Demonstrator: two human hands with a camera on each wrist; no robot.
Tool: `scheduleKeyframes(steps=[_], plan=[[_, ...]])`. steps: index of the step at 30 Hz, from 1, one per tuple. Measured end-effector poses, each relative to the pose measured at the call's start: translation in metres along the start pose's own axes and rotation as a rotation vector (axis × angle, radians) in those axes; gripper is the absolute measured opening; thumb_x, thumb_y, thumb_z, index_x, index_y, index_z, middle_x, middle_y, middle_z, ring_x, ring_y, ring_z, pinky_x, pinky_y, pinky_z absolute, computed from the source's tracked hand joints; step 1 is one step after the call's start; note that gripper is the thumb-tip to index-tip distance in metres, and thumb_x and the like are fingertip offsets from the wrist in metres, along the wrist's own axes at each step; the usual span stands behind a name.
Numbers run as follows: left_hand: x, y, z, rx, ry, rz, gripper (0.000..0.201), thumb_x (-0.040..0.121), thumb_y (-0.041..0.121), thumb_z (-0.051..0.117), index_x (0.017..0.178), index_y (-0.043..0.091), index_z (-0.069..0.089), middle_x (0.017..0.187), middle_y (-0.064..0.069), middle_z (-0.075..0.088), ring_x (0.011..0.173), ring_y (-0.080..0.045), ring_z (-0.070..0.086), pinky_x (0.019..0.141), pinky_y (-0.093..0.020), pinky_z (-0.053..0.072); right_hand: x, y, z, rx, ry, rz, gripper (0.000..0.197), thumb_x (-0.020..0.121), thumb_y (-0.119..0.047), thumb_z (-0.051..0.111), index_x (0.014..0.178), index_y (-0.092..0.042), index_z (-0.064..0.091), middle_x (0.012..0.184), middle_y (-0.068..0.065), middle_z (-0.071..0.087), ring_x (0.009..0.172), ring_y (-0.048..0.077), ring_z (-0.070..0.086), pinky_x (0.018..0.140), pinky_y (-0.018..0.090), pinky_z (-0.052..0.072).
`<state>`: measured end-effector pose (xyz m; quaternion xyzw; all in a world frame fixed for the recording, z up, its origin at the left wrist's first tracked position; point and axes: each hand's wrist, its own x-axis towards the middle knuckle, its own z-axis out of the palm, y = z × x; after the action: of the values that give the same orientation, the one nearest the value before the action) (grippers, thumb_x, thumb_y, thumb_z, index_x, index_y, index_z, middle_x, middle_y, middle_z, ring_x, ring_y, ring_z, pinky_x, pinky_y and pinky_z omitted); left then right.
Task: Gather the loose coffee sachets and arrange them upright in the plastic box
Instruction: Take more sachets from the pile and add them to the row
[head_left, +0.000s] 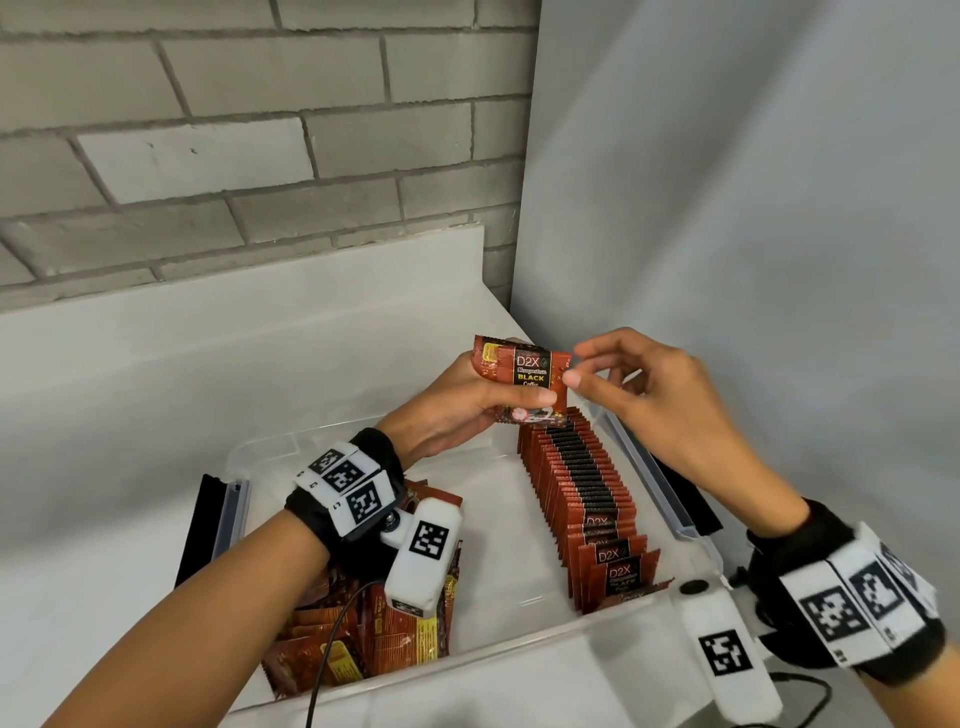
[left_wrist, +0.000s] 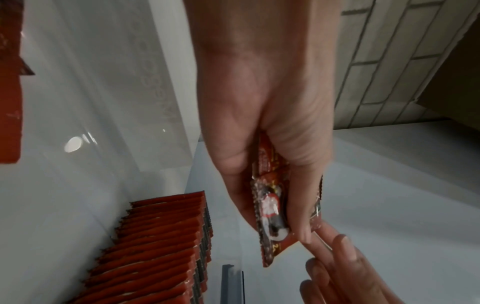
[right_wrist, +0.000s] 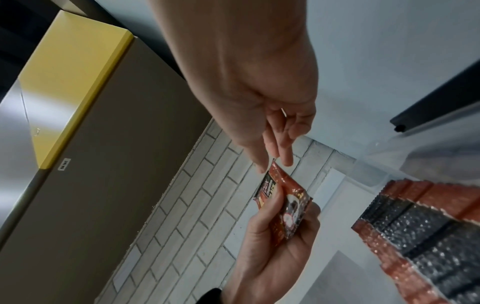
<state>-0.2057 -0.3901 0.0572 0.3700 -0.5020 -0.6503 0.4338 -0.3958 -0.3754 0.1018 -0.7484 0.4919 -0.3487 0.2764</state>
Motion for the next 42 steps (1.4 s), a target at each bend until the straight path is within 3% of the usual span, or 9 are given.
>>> scheduleKeyframes(steps=[6,10,14,17,21,26,31,38,42], plan=[[-0.001,0.000,0.004,0.018,-0.075,-0.008,0.034,0.074,-0.005,0.075,0.102,0.010,0.061,0.089,-0.002,0.070,0.087,-0.018,0.067,0.076,-0.029,0.053,0.001,-0.001,0.003,0.022,-0.017,0.000,0.013,0.084,-0.028,0.070,0.097,-0.029,0.068,0.083,-0.015,0.068,0.074,0.005,0.057,0.062,0.009,0.041],[-0.003,0.001,0.005,-0.052,-0.074,-0.054,0.037,0.068,0.020,0.074,0.101,0.011,0.062,0.093,-0.003,0.072,0.092,-0.019,0.068,0.079,-0.028,0.054,-0.008,0.002,-0.015,0.027,-0.056,0.002,0.012,0.084,-0.023,0.069,0.088,-0.035,0.069,0.081,-0.013,0.070,0.076,0.006,0.058,0.069,0.019,0.044],[-0.002,0.004,0.004,-0.173,0.052,-0.110,0.019,0.082,0.023,0.063,0.096,0.010,0.062,0.080,-0.006,0.069,0.074,-0.014,0.068,0.074,-0.029,0.058,-0.035,0.006,-0.037,0.052,-0.341,0.031,0.008,0.081,-0.022,0.070,0.087,-0.028,0.070,0.081,-0.009,0.072,0.075,0.014,0.065,0.072,0.035,0.051],[0.001,0.005,0.003,-0.217,0.107,-0.137,0.011,0.095,0.013,0.052,0.099,0.006,0.058,0.079,-0.011,0.068,0.070,-0.019,0.067,0.077,-0.036,0.057,-0.055,0.010,-0.048,0.004,-0.565,0.033,0.007,0.083,-0.017,0.072,0.087,-0.023,0.070,0.078,-0.006,0.073,0.068,0.021,0.061,0.061,0.021,0.046],[0.000,0.006,0.005,-0.237,0.112,-0.118,0.011,0.096,0.007,0.049,0.104,0.003,0.055,0.081,-0.012,0.068,0.068,-0.022,0.068,0.075,-0.039,0.058,-0.065,0.017,-0.056,-0.255,-0.744,0.025,0.012,0.089,-0.023,0.067,0.087,-0.035,0.065,0.083,-0.020,0.071,0.075,0.007,0.061,0.068,0.018,0.045],[-0.002,0.007,0.005,-0.220,0.069,-0.058,0.011,0.092,0.004,0.054,0.102,0.007,0.057,0.080,-0.004,0.070,0.072,-0.017,0.069,0.075,-0.038,0.059,-0.067,0.014,-0.049,-0.500,-0.757,-0.031,0.016,0.092,-0.029,0.061,0.084,-0.043,0.056,0.088,-0.022,0.052,0.090,-0.017,0.041,0.073,0.009,0.038],[-0.004,0.005,0.003,-0.170,0.038,0.002,0.019,0.080,0.008,0.062,0.099,0.009,0.062,0.087,-0.006,0.072,0.083,-0.020,0.069,0.080,-0.033,0.058,-0.060,0.021,-0.039,-0.579,-0.818,-0.166,0.002,0.088,-0.032,0.065,0.088,-0.033,0.067,0.089,-0.027,0.045,0.103,-0.009,0.026,0.080,0.011,0.033],[-0.006,0.002,0.001,-0.092,-0.059,0.102,0.022,0.069,0.003,0.076,0.077,0.022,0.079,0.102,0.000,0.071,0.103,-0.016,0.064,0.089,-0.026,0.052,-0.054,0.025,-0.041,-0.489,-0.822,-0.168,0.011,0.089,-0.036,0.063,0.095,-0.034,0.072,0.088,-0.025,0.050,0.101,-0.005,0.033,0.082,0.012,0.035],[-0.007,0.003,0.003,-0.040,-0.032,0.068,0.027,0.072,0.005,0.060,0.069,0.024,0.079,0.085,0.001,0.074,0.086,-0.010,0.068,0.078,-0.021,0.053,-0.050,0.015,-0.042,-0.160,-0.527,-0.059,0.023,0.082,-0.050,0.058,0.093,-0.033,0.070,0.080,-0.020,0.065,0.076,0.001,0.057,0.066,0.015,0.045]])
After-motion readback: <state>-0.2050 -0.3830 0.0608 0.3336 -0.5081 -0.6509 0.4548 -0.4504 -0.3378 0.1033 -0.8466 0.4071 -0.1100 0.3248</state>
